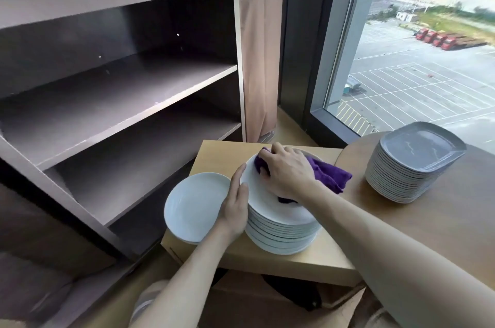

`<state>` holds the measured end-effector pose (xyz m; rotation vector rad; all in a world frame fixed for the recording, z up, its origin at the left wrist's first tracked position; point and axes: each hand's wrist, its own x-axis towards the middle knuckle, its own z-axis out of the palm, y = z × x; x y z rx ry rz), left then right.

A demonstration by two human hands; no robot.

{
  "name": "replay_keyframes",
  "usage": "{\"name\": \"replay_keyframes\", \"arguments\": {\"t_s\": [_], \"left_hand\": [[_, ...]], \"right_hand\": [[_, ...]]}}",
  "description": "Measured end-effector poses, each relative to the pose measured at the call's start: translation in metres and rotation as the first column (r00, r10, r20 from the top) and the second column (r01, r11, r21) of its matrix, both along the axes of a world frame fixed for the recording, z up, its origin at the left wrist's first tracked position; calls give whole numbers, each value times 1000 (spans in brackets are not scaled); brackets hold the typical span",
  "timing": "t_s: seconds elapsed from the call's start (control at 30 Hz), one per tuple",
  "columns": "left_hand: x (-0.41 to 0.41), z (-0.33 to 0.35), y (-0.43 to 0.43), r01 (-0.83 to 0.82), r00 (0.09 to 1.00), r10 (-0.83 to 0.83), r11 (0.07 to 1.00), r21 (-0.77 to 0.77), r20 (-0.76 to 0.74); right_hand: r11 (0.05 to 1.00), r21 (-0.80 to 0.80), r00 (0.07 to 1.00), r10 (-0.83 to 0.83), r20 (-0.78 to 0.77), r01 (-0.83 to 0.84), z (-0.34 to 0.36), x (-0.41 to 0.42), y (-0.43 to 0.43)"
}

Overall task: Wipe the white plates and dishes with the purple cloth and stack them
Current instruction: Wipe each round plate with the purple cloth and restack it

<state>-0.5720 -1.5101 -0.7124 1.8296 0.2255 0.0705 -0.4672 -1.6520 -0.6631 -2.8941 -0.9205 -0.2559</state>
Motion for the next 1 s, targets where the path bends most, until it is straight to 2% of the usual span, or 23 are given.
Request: {"name": "replay_keyframes", "arguments": {"t_s": [0.17, 0.33, 0.5, 0.6, 0.77, 0.9, 1.0], "left_hand": [[-2, 6, -1, -22, 1000, 22, 1000, 17, -14], [-4, 3, -2, -34, 999, 34, 999, 11, 4], [-2, 1, -11, -75, 997, 75, 997, -7, 27], [0, 0, -16, -84, 995, 85, 996, -32, 48], [2, 0, -16, -94, 995, 96, 993, -67, 23], [1, 1, -12, -77, 997, 79, 992, -99, 19], [1, 0, -10, -66, 997, 68, 993, -103, 20]], "right_hand": [[984, -127, 992, -119, 42, 123, 11, 16, -24], [965, -217, 989, -145, 23, 147, 25, 3, -49], [969, -208, 975, -168, -142, 137, 28, -19, -61], [973, -219, 972, -121, -201, 76, 32, -31, -59], [993, -97, 947, 31, -319, -65, 31, -55, -31], [995, 33, 948, 97, -303, -91, 23, -58, -8], [993, 56, 958, 114, -264, -103, 15, -49, -2]]}}
